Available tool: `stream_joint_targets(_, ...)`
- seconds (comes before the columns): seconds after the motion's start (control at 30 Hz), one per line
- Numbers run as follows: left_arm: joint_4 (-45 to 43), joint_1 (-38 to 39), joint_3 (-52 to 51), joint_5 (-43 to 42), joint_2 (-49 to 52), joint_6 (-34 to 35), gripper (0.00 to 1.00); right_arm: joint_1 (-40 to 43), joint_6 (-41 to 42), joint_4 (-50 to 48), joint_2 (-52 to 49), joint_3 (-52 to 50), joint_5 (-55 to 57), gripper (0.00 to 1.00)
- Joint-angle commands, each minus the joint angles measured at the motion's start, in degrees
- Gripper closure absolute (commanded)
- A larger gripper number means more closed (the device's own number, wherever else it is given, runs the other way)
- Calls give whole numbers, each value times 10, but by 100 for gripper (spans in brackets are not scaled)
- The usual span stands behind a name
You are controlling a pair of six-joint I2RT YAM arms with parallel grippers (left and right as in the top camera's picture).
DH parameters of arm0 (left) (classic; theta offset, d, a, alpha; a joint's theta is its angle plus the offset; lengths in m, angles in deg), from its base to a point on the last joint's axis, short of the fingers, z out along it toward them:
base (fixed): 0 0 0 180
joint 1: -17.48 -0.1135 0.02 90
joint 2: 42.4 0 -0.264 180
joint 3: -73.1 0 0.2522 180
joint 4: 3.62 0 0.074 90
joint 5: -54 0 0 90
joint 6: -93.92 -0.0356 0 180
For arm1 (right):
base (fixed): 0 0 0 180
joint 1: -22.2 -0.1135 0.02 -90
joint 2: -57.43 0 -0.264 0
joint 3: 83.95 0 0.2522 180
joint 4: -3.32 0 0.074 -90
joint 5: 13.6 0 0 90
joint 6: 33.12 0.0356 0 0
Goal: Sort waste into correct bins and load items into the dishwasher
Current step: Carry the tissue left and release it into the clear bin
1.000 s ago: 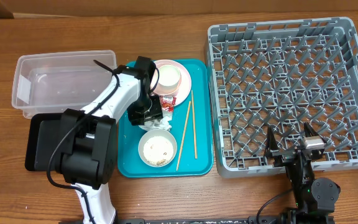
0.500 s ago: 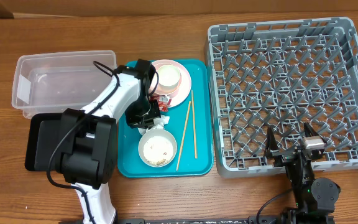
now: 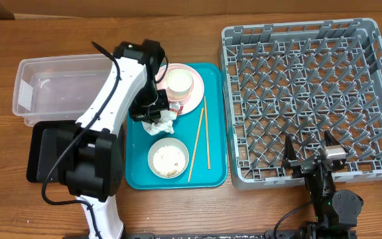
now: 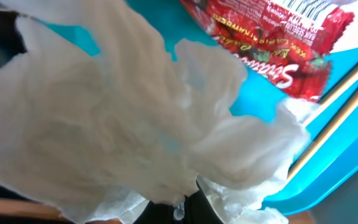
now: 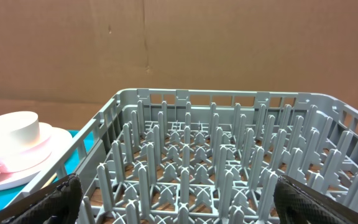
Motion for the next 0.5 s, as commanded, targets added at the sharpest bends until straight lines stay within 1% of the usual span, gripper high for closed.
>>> stream_joint_targets(0.0,15,-27,43,40,-20,-15,96,-3,-2,-3,5,-6,-5,1)
stream_joint_targets(0.2,0,-115,81,50,-21,-14,96,-3,-2,-3,5,-6,-5,0)
stream_joint_targets(0.33,-38,-184,83,34,-21,-15,96,-3,-2,-3,5,-6,-5,0)
stream_joint_targets(0.47,-80,-243,83,39,-21,-15,96,-3,-2,-3,5,-6,-5,0)
